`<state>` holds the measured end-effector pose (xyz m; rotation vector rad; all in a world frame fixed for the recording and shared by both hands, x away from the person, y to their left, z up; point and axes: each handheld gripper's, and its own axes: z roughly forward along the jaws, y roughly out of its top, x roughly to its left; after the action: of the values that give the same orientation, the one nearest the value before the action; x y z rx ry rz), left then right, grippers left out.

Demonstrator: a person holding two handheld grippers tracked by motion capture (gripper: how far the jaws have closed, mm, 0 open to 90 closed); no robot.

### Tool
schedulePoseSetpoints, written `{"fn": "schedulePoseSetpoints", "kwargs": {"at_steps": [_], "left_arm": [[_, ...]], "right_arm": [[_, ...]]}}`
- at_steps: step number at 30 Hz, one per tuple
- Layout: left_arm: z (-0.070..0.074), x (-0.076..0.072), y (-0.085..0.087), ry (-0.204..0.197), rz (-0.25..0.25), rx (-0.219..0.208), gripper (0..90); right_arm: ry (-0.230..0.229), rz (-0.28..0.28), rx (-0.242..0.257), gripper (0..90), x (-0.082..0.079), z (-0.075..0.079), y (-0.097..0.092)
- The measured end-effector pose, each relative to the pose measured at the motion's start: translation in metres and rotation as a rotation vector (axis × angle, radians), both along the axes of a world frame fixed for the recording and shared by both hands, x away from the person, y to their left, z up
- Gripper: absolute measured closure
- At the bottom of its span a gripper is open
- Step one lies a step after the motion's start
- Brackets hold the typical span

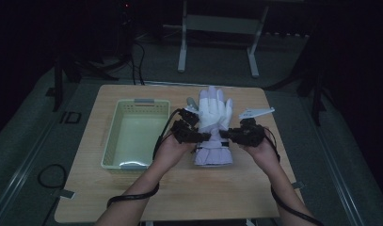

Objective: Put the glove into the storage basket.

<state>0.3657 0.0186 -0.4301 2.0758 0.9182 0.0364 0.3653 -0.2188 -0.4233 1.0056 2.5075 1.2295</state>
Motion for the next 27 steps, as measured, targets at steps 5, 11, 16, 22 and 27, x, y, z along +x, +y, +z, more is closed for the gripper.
{"fn": "schedulePoseSetpoints", "kwargs": {"at_steps": [5,11,16,22,27], "left_arm": [[0.007,0.001,0.015,-0.013,0.004,0.021,66.3],[0.009,0.000,0.040,-0.008,0.020,0.030,66.1],[0.010,-0.001,0.064,-0.003,0.026,0.041,66.1],[0.013,-0.001,0.088,-0.006,0.043,0.062,66.1],[0.018,-0.002,0.119,-0.012,0.057,0.091,66.1]], "right_arm": [[0.005,0.004,0.017,81.4,0.003,0.004,0.015],[-0.010,0.027,0.012,81.4,0.006,0.006,0.039],[-0.004,0.046,0.011,81.4,0.007,0.006,0.063],[0.001,0.062,0.012,81.4,0.011,0.006,0.084],[-0.002,0.091,0.028,81.4,0.016,0.007,0.121]]}}
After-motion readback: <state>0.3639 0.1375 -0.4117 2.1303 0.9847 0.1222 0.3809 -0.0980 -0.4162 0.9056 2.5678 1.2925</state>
